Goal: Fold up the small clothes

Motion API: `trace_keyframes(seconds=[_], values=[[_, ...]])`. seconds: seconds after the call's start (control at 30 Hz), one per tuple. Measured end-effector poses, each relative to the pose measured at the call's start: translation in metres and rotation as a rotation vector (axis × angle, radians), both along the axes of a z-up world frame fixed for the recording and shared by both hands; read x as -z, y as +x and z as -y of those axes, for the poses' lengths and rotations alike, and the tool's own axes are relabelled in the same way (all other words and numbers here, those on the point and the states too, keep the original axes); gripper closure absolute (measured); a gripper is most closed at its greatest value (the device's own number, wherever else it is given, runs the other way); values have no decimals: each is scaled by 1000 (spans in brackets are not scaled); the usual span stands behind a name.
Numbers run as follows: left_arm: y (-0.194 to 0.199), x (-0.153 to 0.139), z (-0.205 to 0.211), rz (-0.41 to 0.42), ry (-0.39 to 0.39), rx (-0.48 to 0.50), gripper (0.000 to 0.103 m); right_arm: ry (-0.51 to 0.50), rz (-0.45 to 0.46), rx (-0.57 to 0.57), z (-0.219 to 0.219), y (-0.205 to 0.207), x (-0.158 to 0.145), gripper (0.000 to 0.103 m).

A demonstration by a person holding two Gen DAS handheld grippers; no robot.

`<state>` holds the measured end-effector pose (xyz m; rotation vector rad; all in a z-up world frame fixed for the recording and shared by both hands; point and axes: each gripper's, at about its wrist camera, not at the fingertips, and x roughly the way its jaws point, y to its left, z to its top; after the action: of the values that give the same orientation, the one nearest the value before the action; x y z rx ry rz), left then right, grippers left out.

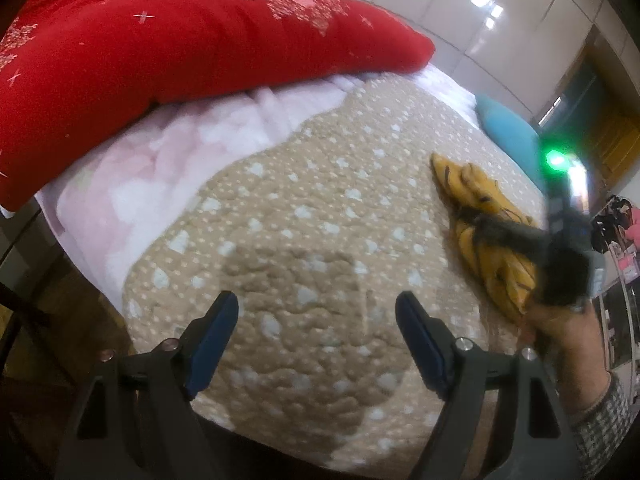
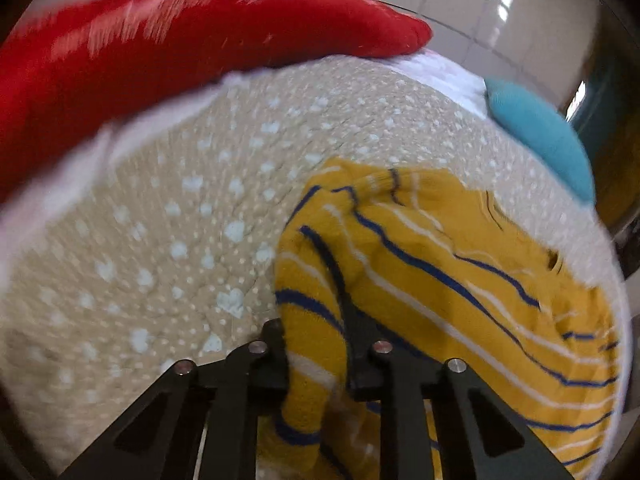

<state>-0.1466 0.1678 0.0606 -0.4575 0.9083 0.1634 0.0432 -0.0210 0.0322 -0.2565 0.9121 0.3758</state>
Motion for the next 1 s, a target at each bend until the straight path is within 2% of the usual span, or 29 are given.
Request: trace_keyframes(seconds=[0.07, 0.13, 0.2, 0.3, 0.4, 0.47, 0.5, 0.53, 0.63, 0.73, 0.8, 1.0], values=[[4, -2, 8, -5, 3, 19, 23, 138, -31, 26, 26, 4, -18, 85], [8, -7, 22, -1, 20, 44, 23, 223, -28, 47, 49, 6, -33, 85], [14, -11, 37, 2, 38, 63, 23, 295, -32, 60, 72, 10, -42, 85], [20, -12, 58, -5, 62, 89, 23, 362, -69, 59, 91, 14, -37, 84], [21, -11, 70, -22, 95, 112, 23, 399, -144, -20, 91, 11, -22, 76], [19, -12, 74, -26, 143, 110, 23, 424, -150, -57, 90, 3, -18, 69], [18, -12, 75, -28, 173, 101, 23, 460, -158, -80, 91, -2, -19, 59], [17, -13, 75, -28, 192, 94, 23, 489, -158, -95, 92, -4, -22, 55], [16, -13, 69, -22, 228, 69, 23, 564, -117, -127, 95, -15, -36, 51], [22, -9, 61, -26, 219, 71, 23, 590, -93, -97, 100, -20, -41, 51], [33, -6, 59, -16, 196, 110, 22, 569, -98, -64, 104, -20, -38, 51], [91, 5, 81, 69, 108, 347, 22, 482, -140, 38, 126, -16, -13, 51]])
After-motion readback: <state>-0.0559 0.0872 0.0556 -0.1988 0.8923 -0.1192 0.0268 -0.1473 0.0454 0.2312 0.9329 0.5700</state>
